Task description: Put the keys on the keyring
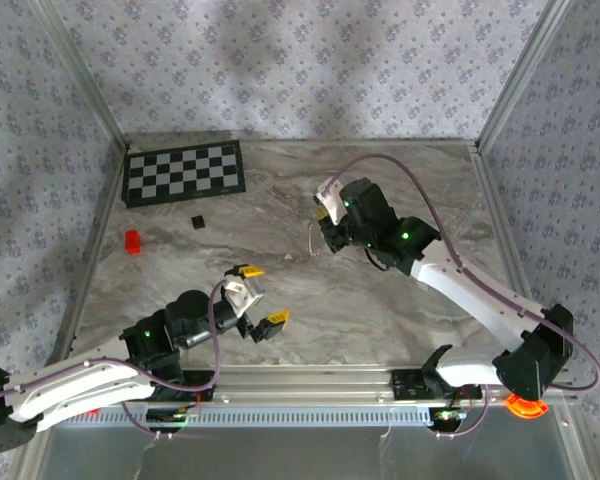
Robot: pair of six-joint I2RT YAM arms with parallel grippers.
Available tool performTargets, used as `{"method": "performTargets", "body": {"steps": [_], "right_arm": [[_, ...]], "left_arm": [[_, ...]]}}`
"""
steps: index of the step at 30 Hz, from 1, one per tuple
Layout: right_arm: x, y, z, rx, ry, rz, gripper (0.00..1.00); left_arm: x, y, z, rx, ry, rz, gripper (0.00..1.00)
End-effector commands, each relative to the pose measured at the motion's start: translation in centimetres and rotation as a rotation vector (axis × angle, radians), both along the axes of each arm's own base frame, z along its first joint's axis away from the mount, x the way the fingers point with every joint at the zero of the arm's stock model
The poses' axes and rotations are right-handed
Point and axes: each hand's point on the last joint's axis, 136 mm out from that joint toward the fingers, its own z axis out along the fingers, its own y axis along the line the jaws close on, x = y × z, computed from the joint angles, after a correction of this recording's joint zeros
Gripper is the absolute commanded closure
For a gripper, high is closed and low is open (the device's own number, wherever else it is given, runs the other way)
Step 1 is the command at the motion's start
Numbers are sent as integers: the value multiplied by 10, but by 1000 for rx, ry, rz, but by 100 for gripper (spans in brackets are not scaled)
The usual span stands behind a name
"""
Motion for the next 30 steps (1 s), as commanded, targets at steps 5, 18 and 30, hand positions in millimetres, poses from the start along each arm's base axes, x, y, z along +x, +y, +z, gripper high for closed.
{"method": "performTargets", "body": {"steps": [5, 18, 30], "right_arm": [[32, 14, 7, 32, 4, -10, 100], [84, 33, -21, 2, 51, -19, 100], [105, 55, -46, 1, 91, -9, 100]], "left_arm": [[5, 9, -1, -5, -8, 43, 0], [7, 13, -15, 42, -26, 54, 1], [6, 19, -15, 33, -33, 63, 0]]}}
